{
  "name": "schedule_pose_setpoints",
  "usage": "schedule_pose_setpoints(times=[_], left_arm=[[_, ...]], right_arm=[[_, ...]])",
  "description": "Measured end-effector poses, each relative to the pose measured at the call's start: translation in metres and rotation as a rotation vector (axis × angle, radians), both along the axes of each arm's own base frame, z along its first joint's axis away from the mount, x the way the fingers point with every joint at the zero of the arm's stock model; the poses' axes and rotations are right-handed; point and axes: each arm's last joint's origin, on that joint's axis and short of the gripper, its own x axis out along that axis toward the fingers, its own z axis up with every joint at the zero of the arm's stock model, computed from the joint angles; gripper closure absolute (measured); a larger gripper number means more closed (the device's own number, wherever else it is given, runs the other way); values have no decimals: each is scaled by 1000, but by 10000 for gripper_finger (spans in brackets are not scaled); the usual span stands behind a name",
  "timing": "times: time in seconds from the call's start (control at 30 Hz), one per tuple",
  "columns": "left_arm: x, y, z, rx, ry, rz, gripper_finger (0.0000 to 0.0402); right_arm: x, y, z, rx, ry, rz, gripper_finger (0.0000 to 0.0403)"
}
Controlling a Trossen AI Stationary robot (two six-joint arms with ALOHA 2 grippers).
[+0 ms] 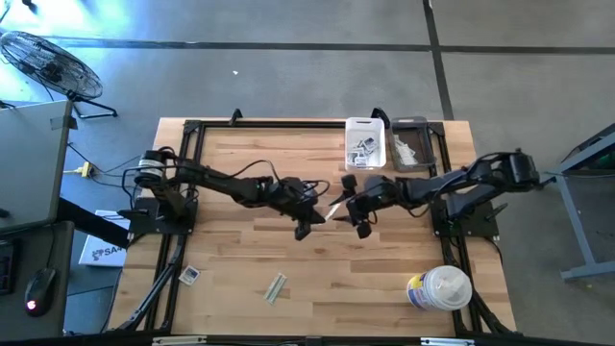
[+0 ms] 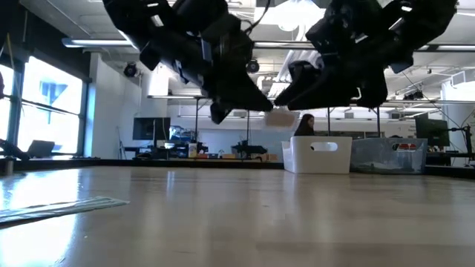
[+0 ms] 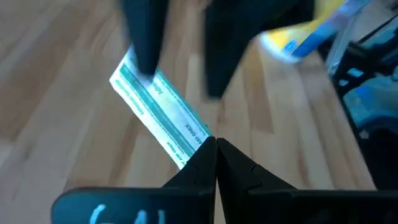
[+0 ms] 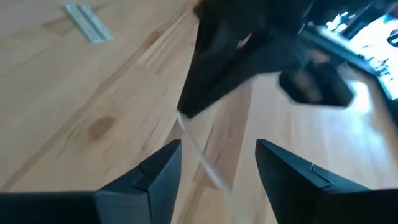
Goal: Pick & Place First Aid Supplies
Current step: Put the bandage into the gray bin
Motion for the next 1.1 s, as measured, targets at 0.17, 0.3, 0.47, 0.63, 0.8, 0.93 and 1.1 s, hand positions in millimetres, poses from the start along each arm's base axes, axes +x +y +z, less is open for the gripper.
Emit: schedule_pose_setpoints(times=[0.17,0.3,0.47,0.63,0.8,0.93,1.1], left_arm=[[2,0,4,37,-47,1,401],[2,0,3,46,-44,14,401],[2,1,3,63,-40,45,401],[2,2,3,78,-39,74,401],[2,2,4,92,-47,46,393],[-2,2,11,99,-48,57,347],[-20,8,32,195,55,123,267]], right_arm=[[2,-5,-11,27,48,9,216],[3,-7,-15,0,68,-42,250],[3,-6,-15,28,62,-34,329],[3,-7,-15,51,74,-54,395],[2,-7,-16,86,90,-73,390],[-3,-7,-15,73,137,-96,398],[-28,-14,5,-66,207,-304,400]])
